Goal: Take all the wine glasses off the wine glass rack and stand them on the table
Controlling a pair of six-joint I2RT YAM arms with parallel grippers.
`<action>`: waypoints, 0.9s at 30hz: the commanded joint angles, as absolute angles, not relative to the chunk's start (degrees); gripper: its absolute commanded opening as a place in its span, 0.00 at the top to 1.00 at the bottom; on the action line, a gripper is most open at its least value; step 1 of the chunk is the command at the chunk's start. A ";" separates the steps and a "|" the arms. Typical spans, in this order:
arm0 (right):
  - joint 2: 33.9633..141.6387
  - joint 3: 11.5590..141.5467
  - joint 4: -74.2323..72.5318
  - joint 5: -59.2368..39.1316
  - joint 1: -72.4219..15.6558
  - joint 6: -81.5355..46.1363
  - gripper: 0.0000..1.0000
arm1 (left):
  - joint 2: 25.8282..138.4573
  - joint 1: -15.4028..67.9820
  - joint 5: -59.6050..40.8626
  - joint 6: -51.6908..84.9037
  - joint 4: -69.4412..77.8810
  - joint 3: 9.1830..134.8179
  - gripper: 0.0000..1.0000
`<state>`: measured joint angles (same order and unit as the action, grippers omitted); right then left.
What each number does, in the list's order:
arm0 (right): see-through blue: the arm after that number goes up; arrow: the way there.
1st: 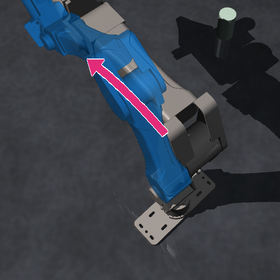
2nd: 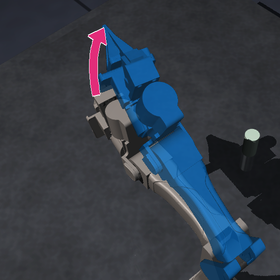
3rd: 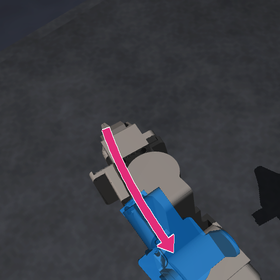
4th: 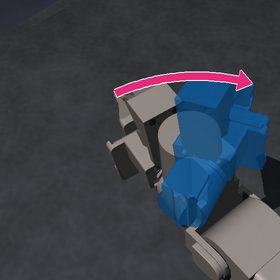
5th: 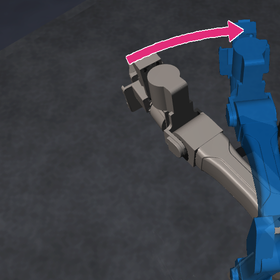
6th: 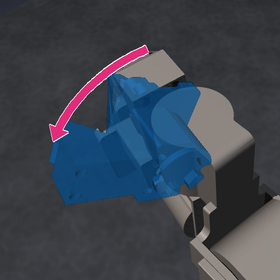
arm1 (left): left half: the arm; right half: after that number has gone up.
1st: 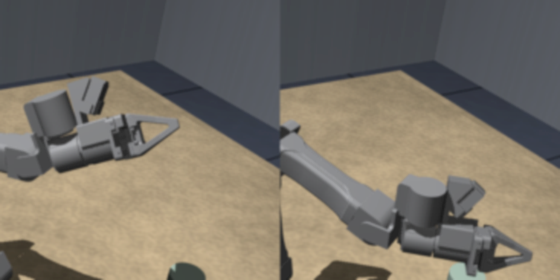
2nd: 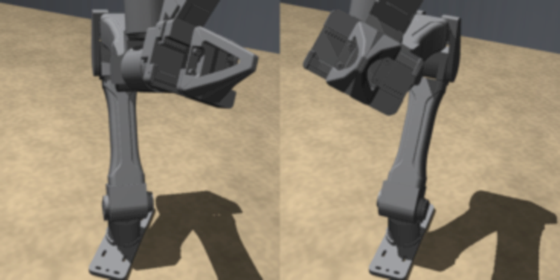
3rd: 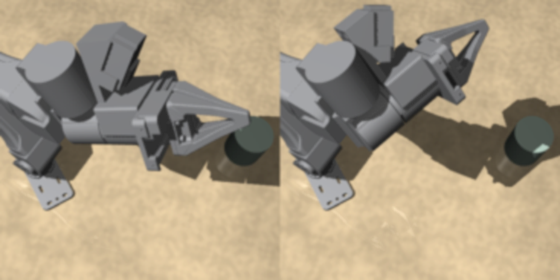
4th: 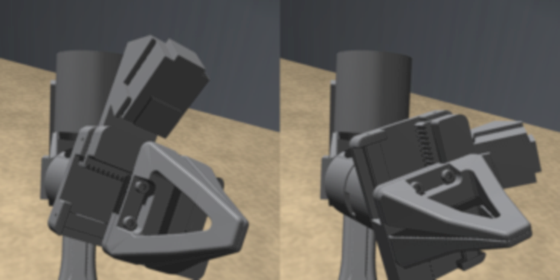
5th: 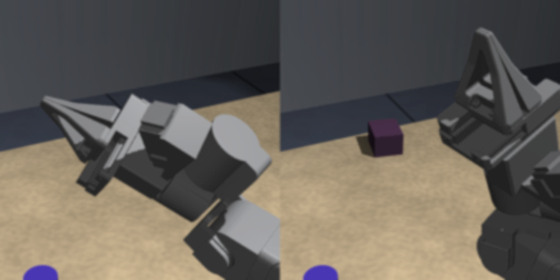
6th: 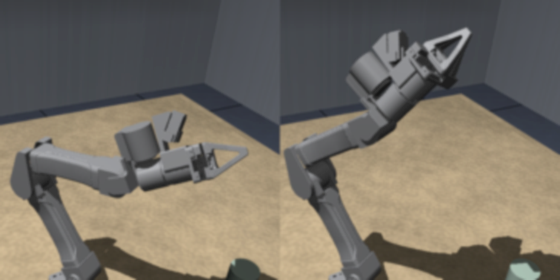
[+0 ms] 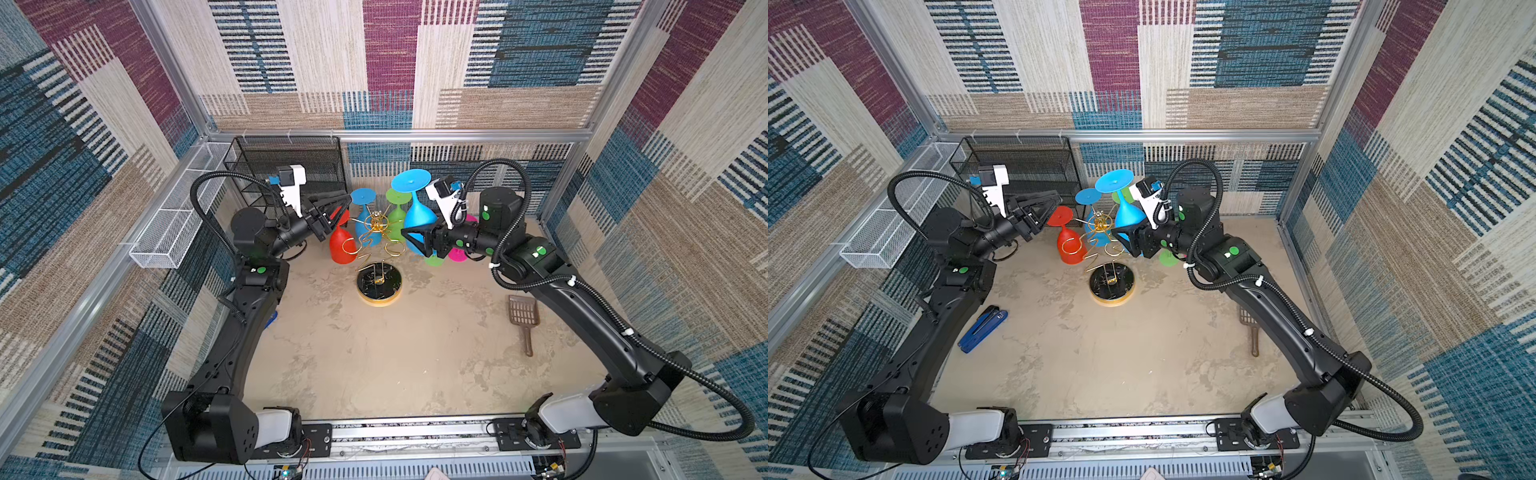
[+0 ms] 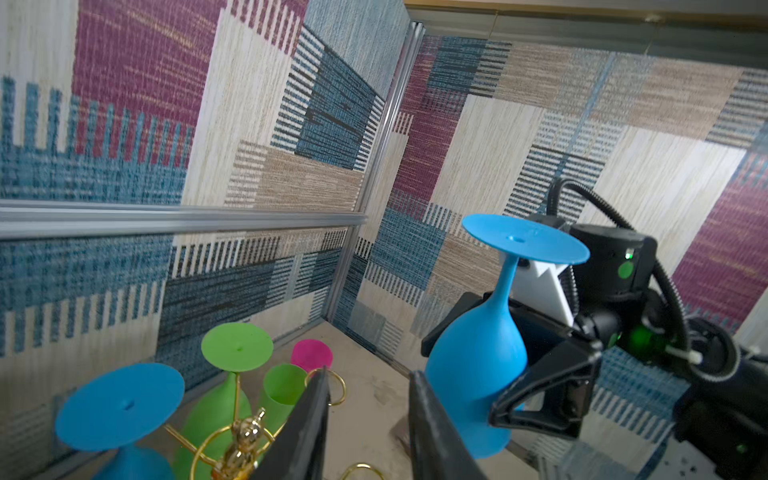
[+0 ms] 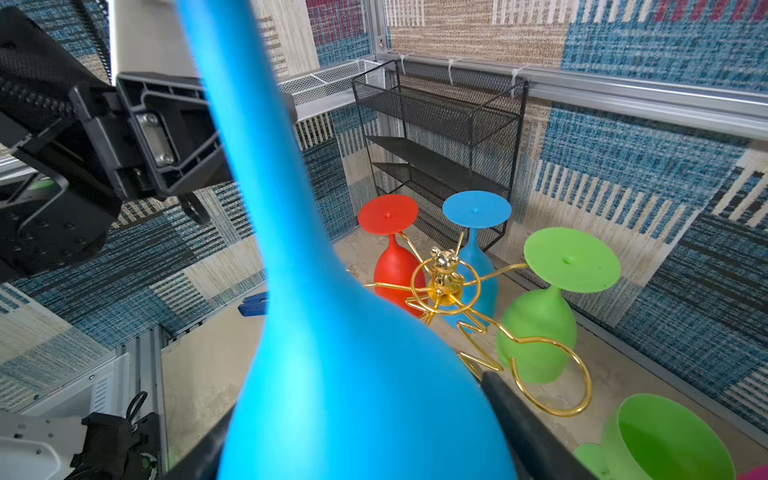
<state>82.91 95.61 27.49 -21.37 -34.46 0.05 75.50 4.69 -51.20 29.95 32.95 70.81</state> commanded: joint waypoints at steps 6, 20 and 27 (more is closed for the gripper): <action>86.66 100.59 34.39 -25.68 -33.99 0.26 0.49 | 81.82 5.64 -54.15 7.40 58.39 70.36 0.65; 95.49 108.63 39.29 -32.74 -33.80 -0.27 0.55 | 90.34 9.39 -61.66 -1.84 59.25 75.68 0.66; 97.24 109.25 39.65 -34.67 -33.76 -0.92 0.57 | 91.01 9.78 -60.45 -3.77 58.75 76.94 0.66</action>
